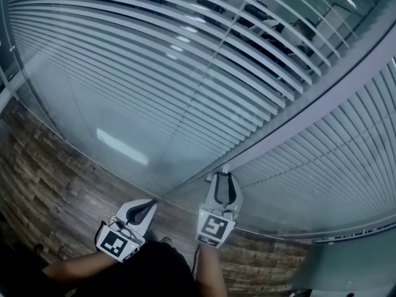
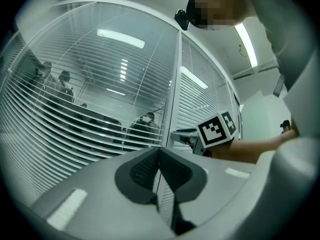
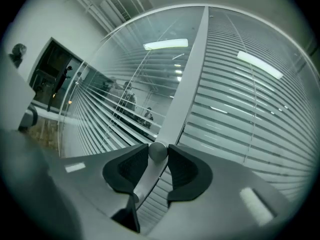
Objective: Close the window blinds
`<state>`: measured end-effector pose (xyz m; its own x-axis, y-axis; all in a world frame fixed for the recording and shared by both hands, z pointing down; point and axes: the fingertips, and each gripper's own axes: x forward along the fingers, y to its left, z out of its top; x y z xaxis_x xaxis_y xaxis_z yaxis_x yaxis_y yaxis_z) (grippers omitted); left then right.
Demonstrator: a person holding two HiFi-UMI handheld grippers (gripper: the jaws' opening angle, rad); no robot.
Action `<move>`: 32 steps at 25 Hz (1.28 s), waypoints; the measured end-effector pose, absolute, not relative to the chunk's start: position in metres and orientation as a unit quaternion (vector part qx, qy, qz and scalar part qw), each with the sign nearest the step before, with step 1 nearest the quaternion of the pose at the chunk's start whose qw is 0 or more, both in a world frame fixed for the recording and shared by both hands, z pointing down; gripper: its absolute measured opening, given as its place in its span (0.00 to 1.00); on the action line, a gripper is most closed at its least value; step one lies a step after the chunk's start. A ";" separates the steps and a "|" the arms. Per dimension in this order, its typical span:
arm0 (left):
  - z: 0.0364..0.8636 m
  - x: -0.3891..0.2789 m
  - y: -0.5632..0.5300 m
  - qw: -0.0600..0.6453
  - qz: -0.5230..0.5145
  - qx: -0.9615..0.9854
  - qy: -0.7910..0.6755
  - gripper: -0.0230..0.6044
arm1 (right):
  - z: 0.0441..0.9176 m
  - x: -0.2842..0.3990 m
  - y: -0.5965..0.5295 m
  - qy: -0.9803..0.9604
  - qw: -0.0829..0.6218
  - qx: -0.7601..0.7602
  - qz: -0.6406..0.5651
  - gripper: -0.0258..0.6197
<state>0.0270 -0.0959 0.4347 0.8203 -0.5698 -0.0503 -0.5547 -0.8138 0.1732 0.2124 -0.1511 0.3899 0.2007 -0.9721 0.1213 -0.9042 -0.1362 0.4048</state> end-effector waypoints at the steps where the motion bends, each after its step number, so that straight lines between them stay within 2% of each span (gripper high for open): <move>1: 0.436 0.027 -0.095 0.077 -0.050 0.951 -0.296 0.03 | 0.391 0.212 -0.151 -0.625 0.217 0.743 -0.096 0.23; 11: 0.428 0.026 -0.087 0.077 -0.048 0.950 -0.300 0.03 | 0.387 0.207 -0.148 -0.592 0.386 0.677 -0.206 0.23; 14: 0.427 0.025 -0.087 0.087 -0.050 0.948 -0.302 0.03 | 0.385 0.206 -0.150 -0.588 0.407 0.664 -0.217 0.24; 16: 0.431 0.024 -0.085 0.091 -0.052 0.948 -0.302 0.03 | 0.387 0.208 -0.151 -0.603 0.374 0.679 -0.190 0.24; 26: 0.442 0.014 -0.082 0.095 -0.056 0.945 -0.309 0.03 | 0.388 0.218 -0.145 -0.641 0.120 0.757 -0.026 0.27; 32: 0.423 0.004 -0.079 0.094 -0.061 0.944 -0.310 0.03 | 0.380 0.218 -0.141 -0.646 0.065 0.760 0.029 0.27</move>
<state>0.0043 -0.0791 0.4235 0.8000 -0.5973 -0.0575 -0.5741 -0.7898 0.2160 0.2181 -0.1413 0.3798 0.1644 -0.9782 0.1270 -0.9856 -0.1577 0.0612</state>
